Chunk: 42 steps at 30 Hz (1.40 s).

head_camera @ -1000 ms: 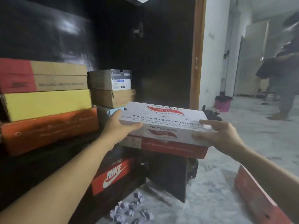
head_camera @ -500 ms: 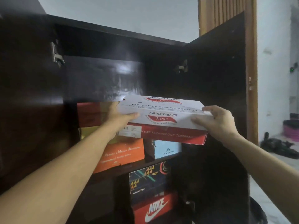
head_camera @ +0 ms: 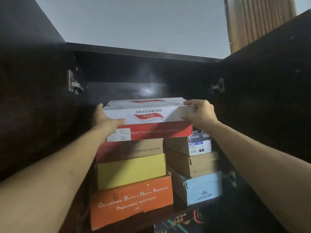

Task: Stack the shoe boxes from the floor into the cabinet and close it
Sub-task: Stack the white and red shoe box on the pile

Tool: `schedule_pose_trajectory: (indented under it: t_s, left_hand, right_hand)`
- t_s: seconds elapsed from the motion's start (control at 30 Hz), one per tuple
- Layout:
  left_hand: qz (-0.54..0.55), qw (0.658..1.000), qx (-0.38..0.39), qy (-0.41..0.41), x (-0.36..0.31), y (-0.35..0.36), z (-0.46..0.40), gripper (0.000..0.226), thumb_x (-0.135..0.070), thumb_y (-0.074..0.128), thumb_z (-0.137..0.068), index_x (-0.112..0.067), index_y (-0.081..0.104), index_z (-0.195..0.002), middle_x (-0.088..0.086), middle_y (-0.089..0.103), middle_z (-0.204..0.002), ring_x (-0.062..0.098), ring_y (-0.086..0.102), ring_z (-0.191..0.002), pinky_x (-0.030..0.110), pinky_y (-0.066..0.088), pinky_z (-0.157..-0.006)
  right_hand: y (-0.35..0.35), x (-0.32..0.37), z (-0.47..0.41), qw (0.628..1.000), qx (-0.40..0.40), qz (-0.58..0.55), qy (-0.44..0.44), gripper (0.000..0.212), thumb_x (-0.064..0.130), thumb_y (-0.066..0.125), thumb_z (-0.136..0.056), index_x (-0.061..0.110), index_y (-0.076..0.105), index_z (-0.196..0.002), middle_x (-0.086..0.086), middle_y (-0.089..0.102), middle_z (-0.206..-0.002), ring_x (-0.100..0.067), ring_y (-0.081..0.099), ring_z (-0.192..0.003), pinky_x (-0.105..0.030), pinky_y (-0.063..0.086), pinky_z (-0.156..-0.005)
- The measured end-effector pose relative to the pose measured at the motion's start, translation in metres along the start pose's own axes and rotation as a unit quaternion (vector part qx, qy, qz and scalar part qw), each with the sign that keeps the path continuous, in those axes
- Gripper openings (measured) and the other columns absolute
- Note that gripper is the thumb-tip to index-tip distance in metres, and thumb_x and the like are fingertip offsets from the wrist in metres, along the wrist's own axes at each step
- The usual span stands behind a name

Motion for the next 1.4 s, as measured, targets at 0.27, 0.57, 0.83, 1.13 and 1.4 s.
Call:
schedule_pose_trajectory:
  t_s: [0.27, 0.57, 0.83, 1.13, 1.4]
  left_hand:
    - [-0.031, 0.997, -0.072, 0.002, 0.020, 0.006, -0.052, 0.119, -0.018, 0.086, -0.068, -0.017, 0.005, -0.155, 0.008, 0.034, -0.153, 0.028, 0.035, -0.139, 0.041, 0.034, -0.112]
    - [-0.104, 0.991, -0.066, 0.042, 0.037, 0.008, -0.071, 0.105, -0.010, 0.077, -0.079, -0.021, 0.006, -0.155, 0.007, 0.028, -0.156, 0.025, 0.030, -0.141, 0.031, 0.030, -0.110]
    - [-0.214, 0.976, -0.017, 0.043, 0.082, 0.012, -0.059, 0.126, -0.008, 0.076, -0.077, -0.031, -0.027, -0.147, 0.012, 0.041, -0.142, 0.032, 0.052, -0.119, 0.043, 0.048, -0.096]
    - [-0.389, 0.916, 0.082, -0.057, 0.102, 0.019, -0.044, 0.113, -0.022, 0.074, -0.081, -0.015, -0.015, -0.151, 0.016, -0.020, -0.159, 0.041, 0.024, -0.142, 0.046, 0.036, -0.107]
    - [-0.397, 0.913, 0.087, -0.030, 0.072, 0.052, 0.005, 0.104, -0.036, 0.077, -0.067, -0.011, 0.017, -0.148, 0.017, 0.000, -0.158, 0.042, 0.007, -0.143, 0.062, 0.020, -0.111]
  right_hand:
    - [0.076, -0.014, -0.058, 1.000, 0.008, -0.019, -0.015, 0.049, 0.007, 0.077, -0.078, 0.022, 0.065, -0.123, -0.009, 0.061, -0.122, -0.025, 0.057, -0.112, -0.033, 0.052, -0.094]
    - [0.131, -0.024, -0.088, 0.999, 0.013, -0.041, 0.010, 0.057, 0.012, 0.073, -0.084, 0.017, 0.052, -0.136, -0.008, 0.059, -0.124, -0.024, 0.058, -0.113, -0.023, 0.045, -0.089]
    - [0.170, -0.056, -0.066, 0.995, 0.024, 0.027, 0.089, 0.048, 0.038, 0.072, -0.083, 0.014, 0.057, -0.121, -0.006, 0.065, -0.113, -0.028, 0.060, -0.109, -0.037, 0.049, -0.089]
    - [0.174, -0.063, -0.049, 0.978, 0.157, 0.120, 0.066, 0.038, 0.025, 0.058, -0.086, 0.012, 0.054, -0.121, -0.013, 0.062, -0.115, -0.032, 0.059, -0.102, -0.034, 0.049, -0.080]
    - [0.099, -0.048, -0.011, 0.969, 0.187, 0.154, 0.053, 0.044, 0.031, 0.067, -0.085, 0.010, 0.057, -0.122, -0.008, 0.061, -0.112, -0.029, 0.060, -0.101, -0.030, 0.046, -0.074]
Point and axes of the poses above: each hand's wrist, its own z-axis away from the middle knuckle, its own y-axis out of the palm, x = y × z, the point moved 3 cm from there along -z, towards the middle knuckle
